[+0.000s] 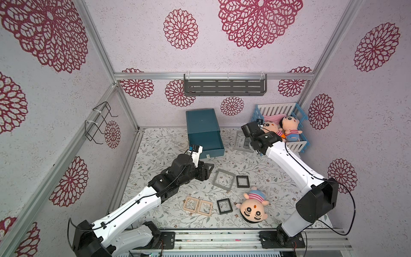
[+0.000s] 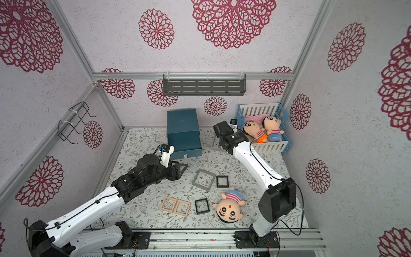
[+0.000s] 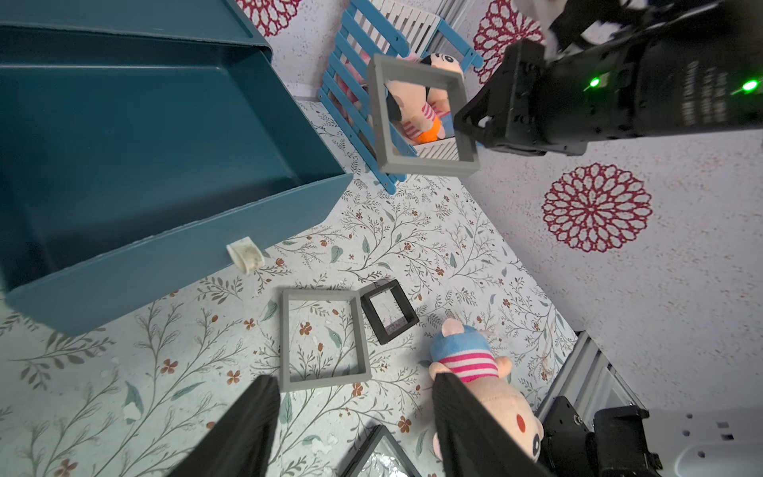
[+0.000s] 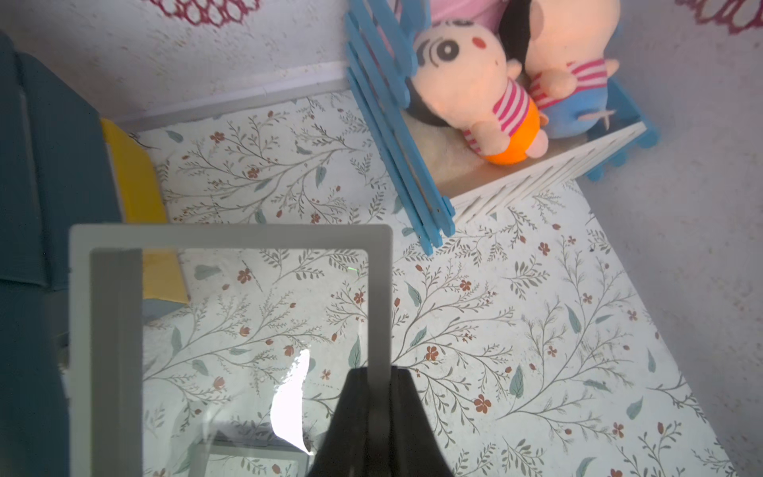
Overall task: Place the brooch boxes into the drawer by color
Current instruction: Pick up the brooch box from the center of the board, then place the brooch box in the drawer.
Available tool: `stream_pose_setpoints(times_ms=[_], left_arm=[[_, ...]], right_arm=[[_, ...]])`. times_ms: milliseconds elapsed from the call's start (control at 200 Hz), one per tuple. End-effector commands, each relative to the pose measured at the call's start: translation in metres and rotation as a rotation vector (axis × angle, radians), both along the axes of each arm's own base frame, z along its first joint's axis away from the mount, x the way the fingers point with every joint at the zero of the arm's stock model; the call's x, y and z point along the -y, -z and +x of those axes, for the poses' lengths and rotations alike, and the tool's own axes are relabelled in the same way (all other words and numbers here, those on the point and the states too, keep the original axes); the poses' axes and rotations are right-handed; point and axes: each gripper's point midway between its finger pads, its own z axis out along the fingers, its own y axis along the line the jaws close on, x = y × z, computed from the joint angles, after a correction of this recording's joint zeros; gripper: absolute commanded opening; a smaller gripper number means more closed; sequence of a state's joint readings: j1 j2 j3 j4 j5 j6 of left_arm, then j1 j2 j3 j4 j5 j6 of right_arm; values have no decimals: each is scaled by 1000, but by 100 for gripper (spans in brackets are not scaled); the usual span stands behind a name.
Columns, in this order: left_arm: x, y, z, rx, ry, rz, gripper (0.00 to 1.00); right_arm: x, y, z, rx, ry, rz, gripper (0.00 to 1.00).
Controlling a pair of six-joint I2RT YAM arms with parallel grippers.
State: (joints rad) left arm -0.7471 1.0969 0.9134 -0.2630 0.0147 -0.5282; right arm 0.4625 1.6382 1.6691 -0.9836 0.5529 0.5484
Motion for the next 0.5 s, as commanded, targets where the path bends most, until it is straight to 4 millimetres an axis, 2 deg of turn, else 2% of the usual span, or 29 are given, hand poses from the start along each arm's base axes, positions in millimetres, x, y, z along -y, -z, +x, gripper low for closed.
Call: stream_pose_setpoints(times_ms=[0,90,280,370,495], left_arm=[[-11,-11,0,17,-56,9,66],[-20,-18,1,26,-97,24,66],[-40,-25,2,29,-179,71,67],[-49,-26,1,19,-207,81,67],[-55,-26,-1,-8,-232,67,66]], right_arm=[[-14,-43,0,65,-55,-8,0],[-35,-61,4,85,-111,3,0],[-86,-80,17,87,-230,54,0],[-111,-84,23,85,-287,74,0],[-142,-77,30,56,-353,104,0]])
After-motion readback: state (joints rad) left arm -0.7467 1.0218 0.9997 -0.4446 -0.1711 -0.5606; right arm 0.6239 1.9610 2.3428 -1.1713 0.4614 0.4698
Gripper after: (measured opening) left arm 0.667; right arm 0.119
